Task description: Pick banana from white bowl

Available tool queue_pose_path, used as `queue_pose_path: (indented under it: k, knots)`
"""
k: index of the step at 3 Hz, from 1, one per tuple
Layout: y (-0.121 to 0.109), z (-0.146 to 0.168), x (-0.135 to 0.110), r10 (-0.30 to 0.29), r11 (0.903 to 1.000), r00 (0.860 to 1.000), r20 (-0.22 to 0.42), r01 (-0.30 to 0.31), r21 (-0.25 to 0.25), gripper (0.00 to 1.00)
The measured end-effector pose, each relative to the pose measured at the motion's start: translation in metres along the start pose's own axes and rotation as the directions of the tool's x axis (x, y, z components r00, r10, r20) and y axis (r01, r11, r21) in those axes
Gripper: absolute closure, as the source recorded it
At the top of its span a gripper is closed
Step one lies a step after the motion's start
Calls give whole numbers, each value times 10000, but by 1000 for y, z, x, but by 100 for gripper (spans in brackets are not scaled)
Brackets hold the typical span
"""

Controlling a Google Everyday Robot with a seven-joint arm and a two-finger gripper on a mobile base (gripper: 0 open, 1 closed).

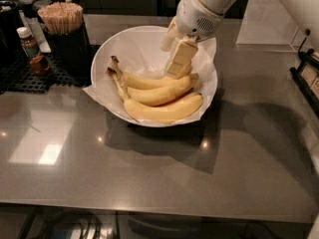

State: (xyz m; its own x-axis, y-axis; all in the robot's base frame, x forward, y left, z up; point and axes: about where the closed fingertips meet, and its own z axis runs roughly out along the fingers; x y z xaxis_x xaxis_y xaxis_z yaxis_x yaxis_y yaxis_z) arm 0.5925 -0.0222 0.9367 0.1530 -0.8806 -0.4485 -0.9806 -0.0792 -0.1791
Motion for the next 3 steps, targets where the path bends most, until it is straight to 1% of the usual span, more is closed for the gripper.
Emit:
queue_pose_path:
  k: [1, 2, 3]
  knots:
    - [2, 2, -3, 29, 10000, 10000, -29, -29, 38, 38]
    - [12, 9, -14, 142, 9998, 9996, -252, -138, 156, 41]
    - [11, 26, -20, 312, 9993, 9993, -185, -308, 209, 46]
